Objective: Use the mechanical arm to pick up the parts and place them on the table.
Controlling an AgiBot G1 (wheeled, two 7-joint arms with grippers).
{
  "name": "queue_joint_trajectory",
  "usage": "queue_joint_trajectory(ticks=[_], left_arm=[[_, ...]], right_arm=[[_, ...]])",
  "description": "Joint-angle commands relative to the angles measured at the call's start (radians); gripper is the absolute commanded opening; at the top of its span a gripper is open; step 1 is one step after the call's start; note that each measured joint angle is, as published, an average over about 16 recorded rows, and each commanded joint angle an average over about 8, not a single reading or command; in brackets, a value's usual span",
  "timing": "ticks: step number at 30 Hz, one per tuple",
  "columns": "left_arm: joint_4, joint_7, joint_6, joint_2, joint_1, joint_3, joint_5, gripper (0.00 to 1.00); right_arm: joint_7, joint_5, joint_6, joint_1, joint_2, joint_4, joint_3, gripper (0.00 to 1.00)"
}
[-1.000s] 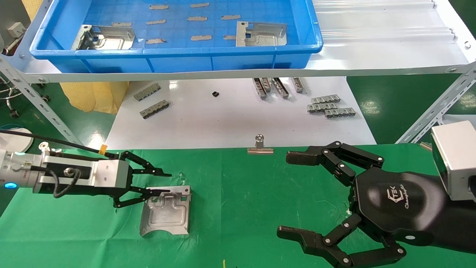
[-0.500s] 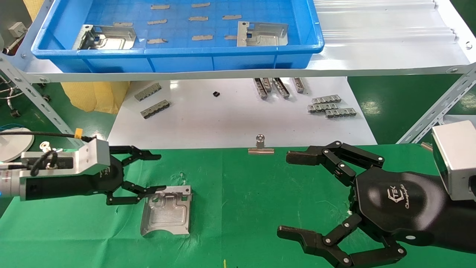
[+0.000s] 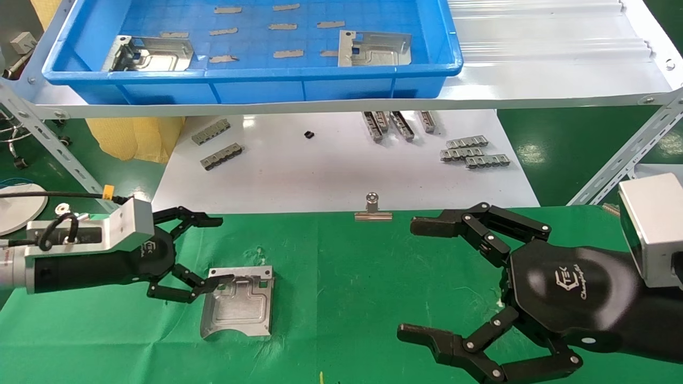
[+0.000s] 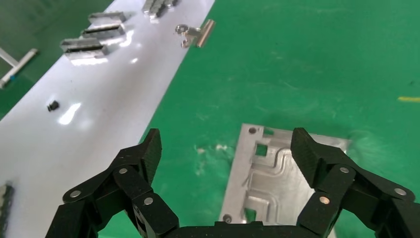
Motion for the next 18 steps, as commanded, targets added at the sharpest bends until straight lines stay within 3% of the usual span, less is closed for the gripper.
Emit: queue_joint_trajectory(ticks=[1, 18], left_arm=[[-0.035, -0.025, -0.003, -0.010, 0.018, -0.016, -0.010, 1.00], [-0.397, -0.282, -0.029, -0.108, 0.193, -0.178, -0.103, 1.00]], right_arm=[[0.000, 0.000, 0.000, 0.000, 0.000, 0.000, 0.000, 1.00], [0.000, 0.000, 0.000, 0.000, 0.000, 0.000, 0.000, 1.00]])
